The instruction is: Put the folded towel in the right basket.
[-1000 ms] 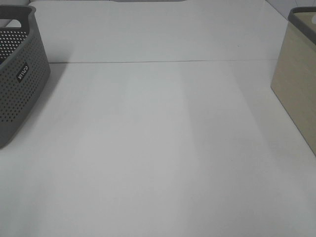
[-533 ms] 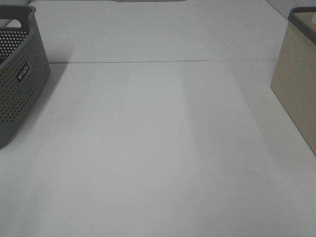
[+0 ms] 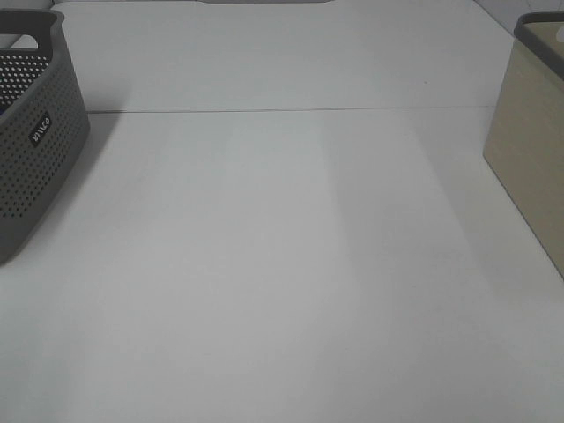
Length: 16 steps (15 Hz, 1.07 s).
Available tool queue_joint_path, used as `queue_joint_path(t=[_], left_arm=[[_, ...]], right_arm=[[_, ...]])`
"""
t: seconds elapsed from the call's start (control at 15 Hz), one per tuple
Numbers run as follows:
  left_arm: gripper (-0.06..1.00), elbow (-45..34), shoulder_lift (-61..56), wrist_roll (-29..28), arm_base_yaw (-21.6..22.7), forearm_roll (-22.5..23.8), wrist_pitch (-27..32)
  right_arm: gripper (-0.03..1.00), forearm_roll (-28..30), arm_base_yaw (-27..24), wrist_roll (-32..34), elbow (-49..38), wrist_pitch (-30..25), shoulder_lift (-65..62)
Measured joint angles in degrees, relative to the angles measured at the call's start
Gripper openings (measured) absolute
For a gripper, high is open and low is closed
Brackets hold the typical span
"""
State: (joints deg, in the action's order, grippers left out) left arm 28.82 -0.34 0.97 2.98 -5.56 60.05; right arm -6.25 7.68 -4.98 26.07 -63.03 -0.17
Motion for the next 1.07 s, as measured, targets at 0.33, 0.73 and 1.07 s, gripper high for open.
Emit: queue_joint_path(t=[0.33,0.73,1.07], left_arm=[[0.99,0.00,0.00,0.00,0.00,0.00,0.00],[0.99,0.00,0.00,0.00,0.00,0.00,0.00],[0.99,0.00,0.00,0.00,0.00,0.00,0.00]], right_arm=[[0.87,0.00,0.00,0.00,0.00,0.00,0.00],[0.87,-1.15,-7.96,0.00,0.00,0.00,0.00],[0.87,-0.34,-8.54,-0.57,0.00,0.00,0.00]])
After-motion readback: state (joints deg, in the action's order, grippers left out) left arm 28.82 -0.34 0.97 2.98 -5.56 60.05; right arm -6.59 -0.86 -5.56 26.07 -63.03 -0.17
